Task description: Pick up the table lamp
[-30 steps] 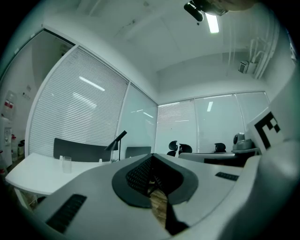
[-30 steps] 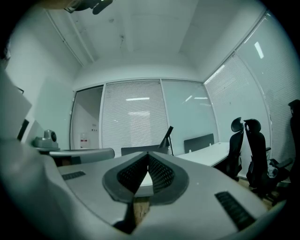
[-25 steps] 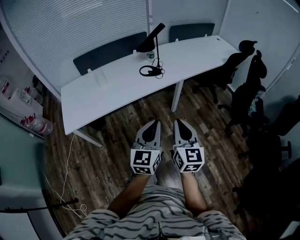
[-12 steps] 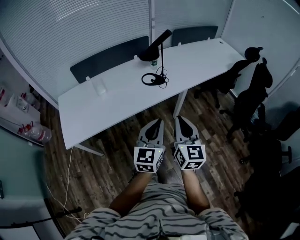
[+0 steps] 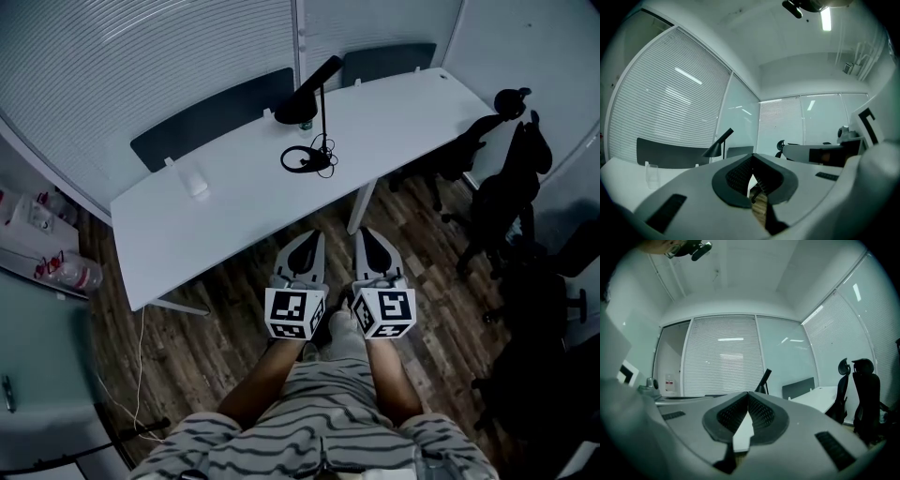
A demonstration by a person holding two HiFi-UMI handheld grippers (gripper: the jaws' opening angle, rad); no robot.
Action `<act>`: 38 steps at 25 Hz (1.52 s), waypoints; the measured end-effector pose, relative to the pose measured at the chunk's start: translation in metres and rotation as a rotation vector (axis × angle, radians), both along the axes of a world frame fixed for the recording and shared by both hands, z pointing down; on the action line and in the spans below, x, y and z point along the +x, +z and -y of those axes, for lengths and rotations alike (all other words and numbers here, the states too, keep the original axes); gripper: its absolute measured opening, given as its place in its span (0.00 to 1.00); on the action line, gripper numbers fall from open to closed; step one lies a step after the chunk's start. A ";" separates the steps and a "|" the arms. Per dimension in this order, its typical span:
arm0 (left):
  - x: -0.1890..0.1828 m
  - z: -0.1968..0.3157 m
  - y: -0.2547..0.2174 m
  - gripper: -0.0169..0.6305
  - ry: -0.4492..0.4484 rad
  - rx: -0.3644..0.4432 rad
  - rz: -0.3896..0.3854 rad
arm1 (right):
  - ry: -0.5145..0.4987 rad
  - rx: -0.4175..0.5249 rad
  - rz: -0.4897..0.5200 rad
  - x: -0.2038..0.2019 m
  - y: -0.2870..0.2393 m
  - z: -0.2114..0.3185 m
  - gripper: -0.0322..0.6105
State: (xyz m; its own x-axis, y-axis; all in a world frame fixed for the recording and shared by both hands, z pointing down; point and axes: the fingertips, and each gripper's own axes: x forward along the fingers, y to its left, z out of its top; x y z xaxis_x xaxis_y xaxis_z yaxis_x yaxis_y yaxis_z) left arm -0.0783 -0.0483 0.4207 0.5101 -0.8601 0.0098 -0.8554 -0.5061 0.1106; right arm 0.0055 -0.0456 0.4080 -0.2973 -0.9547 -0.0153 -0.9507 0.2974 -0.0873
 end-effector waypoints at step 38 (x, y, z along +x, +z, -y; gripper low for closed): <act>0.082 0.298 0.015 0.04 -0.203 -0.044 0.037 | -0.216 -0.057 0.046 0.081 0.023 0.296 0.07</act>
